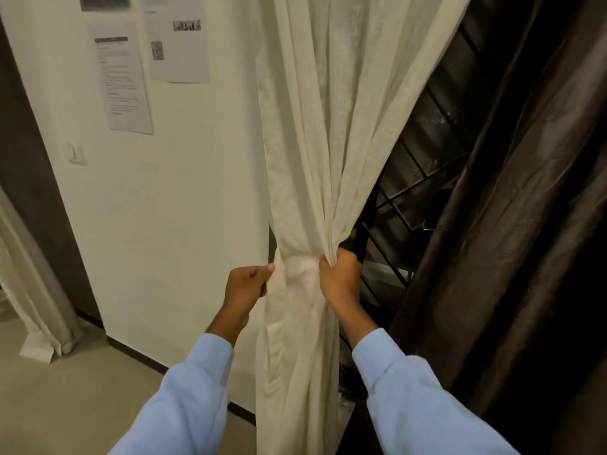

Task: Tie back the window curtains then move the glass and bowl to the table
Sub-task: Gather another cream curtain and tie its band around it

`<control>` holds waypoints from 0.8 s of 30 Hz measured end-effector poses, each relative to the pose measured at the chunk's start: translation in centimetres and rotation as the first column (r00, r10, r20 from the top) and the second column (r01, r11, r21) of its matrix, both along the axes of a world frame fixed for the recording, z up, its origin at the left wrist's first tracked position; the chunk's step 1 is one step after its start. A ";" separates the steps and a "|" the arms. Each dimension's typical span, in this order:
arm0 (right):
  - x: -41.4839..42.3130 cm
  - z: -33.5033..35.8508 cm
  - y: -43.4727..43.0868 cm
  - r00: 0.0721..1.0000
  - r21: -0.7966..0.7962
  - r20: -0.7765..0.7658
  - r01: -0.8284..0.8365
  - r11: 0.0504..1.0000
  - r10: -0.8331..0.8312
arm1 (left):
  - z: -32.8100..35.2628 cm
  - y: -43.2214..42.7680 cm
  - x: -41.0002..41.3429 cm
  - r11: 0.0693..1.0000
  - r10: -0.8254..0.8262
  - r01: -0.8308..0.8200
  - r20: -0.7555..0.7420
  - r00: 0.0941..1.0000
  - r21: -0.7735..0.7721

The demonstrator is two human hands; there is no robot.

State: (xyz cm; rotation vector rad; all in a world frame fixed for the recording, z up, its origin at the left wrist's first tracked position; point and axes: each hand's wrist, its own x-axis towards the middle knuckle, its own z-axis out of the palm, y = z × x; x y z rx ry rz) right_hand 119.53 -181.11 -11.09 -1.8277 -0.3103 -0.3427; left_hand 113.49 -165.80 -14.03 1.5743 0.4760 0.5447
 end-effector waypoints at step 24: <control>-3.1 -5.0 -1.2 0.927 0.340 0.228 -0.361 0.868 0.296 | 1.8 -6.6 1.3 0.694 -0.354 0.410 0.215 0.910 -0.591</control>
